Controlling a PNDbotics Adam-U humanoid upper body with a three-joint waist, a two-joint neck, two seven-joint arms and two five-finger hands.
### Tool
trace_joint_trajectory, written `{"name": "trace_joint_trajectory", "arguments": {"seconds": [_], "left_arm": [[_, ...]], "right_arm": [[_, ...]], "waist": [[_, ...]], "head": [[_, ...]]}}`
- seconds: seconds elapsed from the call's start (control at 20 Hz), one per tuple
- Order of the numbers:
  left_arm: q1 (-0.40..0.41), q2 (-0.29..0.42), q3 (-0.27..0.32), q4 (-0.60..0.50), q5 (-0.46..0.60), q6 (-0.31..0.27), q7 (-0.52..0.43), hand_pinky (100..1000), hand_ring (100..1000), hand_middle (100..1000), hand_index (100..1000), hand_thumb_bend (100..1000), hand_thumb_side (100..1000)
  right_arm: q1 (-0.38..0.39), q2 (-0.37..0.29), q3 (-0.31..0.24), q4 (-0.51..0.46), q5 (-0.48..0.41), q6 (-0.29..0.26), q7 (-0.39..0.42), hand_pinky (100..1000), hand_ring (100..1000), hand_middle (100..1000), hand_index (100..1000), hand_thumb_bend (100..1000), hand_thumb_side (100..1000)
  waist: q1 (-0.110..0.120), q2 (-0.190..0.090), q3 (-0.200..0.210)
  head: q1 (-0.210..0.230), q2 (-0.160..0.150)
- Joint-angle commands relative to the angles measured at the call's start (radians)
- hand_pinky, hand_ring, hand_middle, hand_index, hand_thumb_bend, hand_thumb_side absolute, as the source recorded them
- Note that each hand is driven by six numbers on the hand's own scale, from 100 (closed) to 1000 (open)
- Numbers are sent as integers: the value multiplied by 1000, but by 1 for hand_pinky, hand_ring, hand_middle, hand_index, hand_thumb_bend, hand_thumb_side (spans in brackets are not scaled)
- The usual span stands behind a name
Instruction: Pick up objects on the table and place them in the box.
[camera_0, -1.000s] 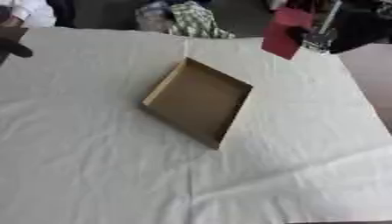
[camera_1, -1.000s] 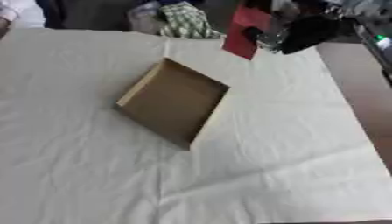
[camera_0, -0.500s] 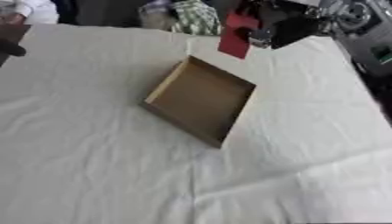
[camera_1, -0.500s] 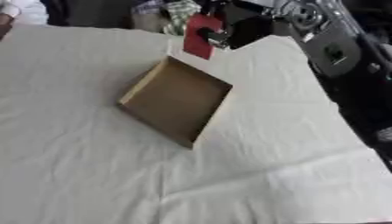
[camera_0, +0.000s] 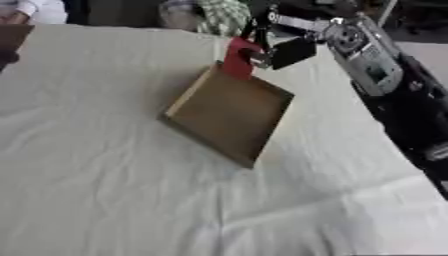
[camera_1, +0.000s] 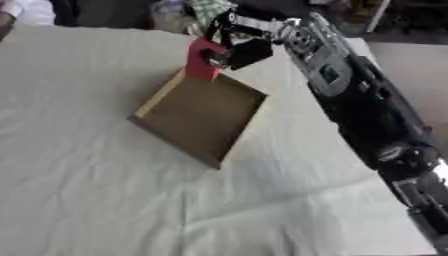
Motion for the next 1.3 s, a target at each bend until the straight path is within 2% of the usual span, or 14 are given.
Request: {"name": "trace_joint_trajectory", "arguments": {"seconds": [0.05, 0.35, 0.85, 1.1, 1.15, 1.2, 1.3], "left_arm": [[-19, -4, -6, -15, 8, -1, -7, 583, 796, 763, 760, 100, 639], [-21, -11, -8, -15, 11, 1, -10, 582, 797, 763, 760, 100, 640], [-18, -13, -7, -15, 10, 4, -13, 582, 798, 764, 759, 100, 641], [-16, -13, -7, -15, 10, 5, -14, 581, 799, 765, 759, 100, 641], [-16, -13, -7, -15, 9, 5, -14, 581, 799, 765, 759, 100, 641], [-15, -13, -7, -15, 9, 5, -14, 581, 799, 765, 759, 100, 641], [-14, -13, -7, -15, 9, 6, -14, 581, 800, 766, 759, 100, 642]], "right_arm": [[-26, 17, 2, 28, 40, -12, -13, 879, 731, 381, 623, 100, 644], [-29, 66, 12, 91, 98, -30, -34, 877, 732, 375, 614, 100, 656], [-11, 94, 28, 185, 209, -74, -41, 887, 778, 412, 628, 100, 675], [-4, 96, 31, 197, 238, -104, -20, 901, 844, 567, 718, 100, 715], [-4, 96, 29, 197, 241, -108, -13, 908, 868, 627, 742, 100, 732], [-4, 95, 28, 197, 244, -111, -8, 919, 912, 740, 792, 100, 752], [-4, 92, 22, 191, 259, -110, -6, 929, 933, 782, 828, 100, 750]], "waist": [[8, -12, 3], [10, -7, 8], [9, -1, 8], [12, 0, 2], [12, 0, 1], [13, 0, 0], [14, 0, -2]], "head": [[-14, -14], [-20, -20], [-21, -25], [-15, -21], [-14, -20], [-13, -20], [-12, -19]]}}
